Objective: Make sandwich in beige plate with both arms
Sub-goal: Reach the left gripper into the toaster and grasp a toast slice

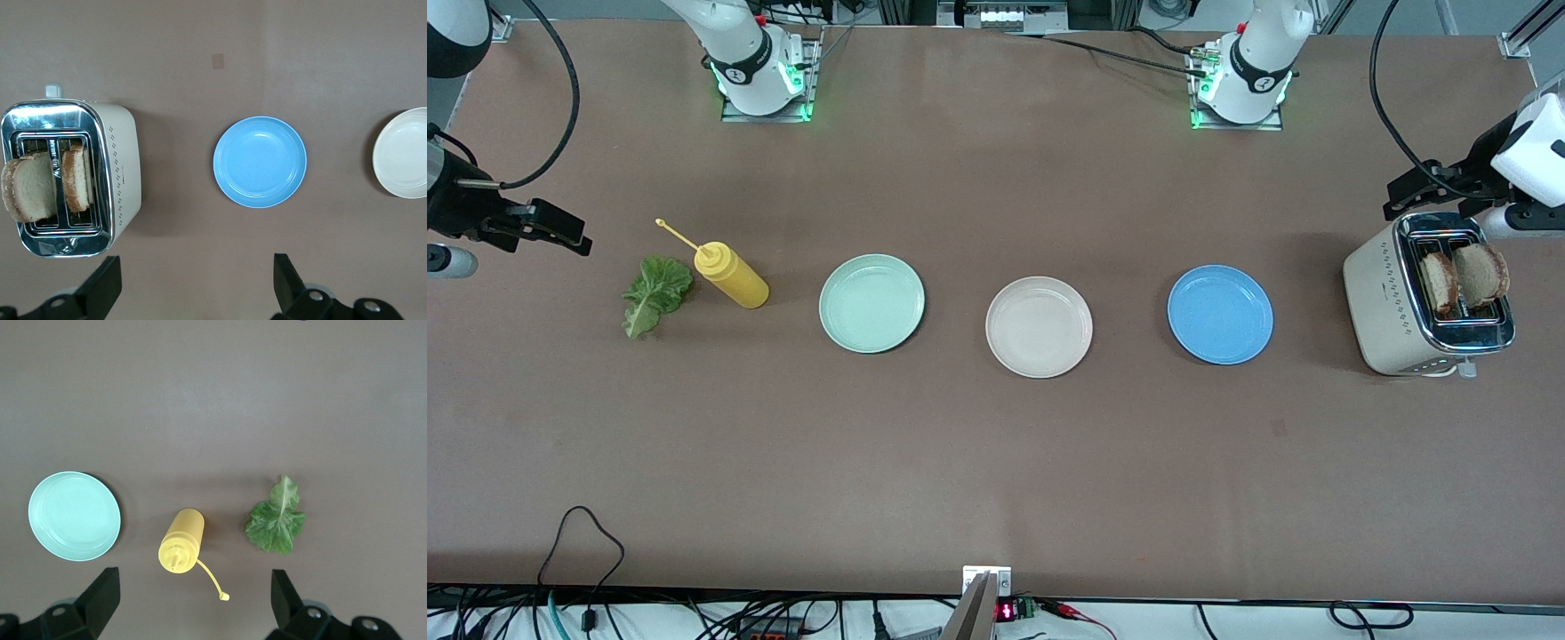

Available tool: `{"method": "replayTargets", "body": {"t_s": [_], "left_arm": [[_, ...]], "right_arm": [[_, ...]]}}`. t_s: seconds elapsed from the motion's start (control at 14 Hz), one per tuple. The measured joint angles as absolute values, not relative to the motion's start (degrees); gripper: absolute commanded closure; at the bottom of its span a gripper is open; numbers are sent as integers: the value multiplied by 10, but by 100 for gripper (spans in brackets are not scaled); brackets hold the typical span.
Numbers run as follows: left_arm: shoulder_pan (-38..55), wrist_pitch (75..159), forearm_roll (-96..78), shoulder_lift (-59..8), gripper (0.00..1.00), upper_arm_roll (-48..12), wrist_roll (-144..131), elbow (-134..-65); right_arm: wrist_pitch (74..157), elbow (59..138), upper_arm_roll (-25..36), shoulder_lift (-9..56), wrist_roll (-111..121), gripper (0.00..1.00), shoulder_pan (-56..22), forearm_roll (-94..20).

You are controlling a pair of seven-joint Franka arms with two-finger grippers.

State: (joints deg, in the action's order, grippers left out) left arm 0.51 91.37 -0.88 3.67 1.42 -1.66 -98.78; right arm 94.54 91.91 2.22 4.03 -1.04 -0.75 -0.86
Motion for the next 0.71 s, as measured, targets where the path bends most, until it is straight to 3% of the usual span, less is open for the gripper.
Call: {"method": "replayTargets", "body": {"t_s": [0.43,0.71], "left_arm": [[-4,904,-8,31,0,16,-16,-995],[-90,914,-6,-33,0,21,33,-1008]], "right_arm": [[945,919,22,40,-10,0,-8,-9],[945,919,22,40,-10,0,-8,-9]]}}
